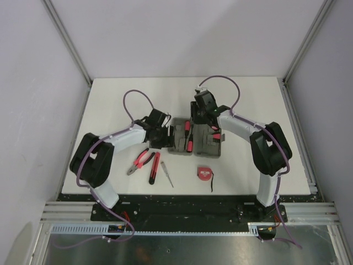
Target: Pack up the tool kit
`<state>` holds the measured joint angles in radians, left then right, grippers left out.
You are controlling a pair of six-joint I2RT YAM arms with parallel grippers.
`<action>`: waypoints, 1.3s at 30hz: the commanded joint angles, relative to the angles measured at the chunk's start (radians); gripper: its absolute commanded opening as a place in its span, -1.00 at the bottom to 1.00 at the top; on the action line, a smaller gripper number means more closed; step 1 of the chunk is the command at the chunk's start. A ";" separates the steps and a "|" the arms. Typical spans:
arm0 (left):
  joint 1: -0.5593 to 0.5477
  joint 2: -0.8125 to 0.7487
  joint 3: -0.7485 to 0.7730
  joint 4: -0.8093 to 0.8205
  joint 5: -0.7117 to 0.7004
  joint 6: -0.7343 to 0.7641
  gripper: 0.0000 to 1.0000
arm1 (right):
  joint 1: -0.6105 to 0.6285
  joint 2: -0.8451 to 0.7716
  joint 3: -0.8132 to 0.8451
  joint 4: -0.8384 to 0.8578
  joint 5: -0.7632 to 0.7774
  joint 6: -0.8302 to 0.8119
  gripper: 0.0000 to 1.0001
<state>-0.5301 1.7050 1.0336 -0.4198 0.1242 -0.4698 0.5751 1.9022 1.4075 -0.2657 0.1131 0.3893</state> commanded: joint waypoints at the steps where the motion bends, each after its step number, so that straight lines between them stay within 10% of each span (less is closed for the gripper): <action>1: 0.008 -0.088 0.056 -0.012 -0.060 -0.010 0.60 | 0.017 -0.097 -0.033 0.033 -0.030 -0.018 -0.10; 19: 0.039 0.313 0.597 -0.016 0.188 0.037 -0.14 | 0.164 -0.315 -0.404 0.246 -0.067 -0.052 -0.62; 39: 0.025 0.442 0.588 -0.015 0.177 0.057 -0.14 | 0.215 -0.097 -0.372 0.257 -0.041 -0.086 -0.71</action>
<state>-0.4984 2.1292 1.6012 -0.4397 0.3099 -0.4408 0.7891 1.7607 1.0039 -0.0006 0.0227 0.3176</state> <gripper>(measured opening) 0.447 0.157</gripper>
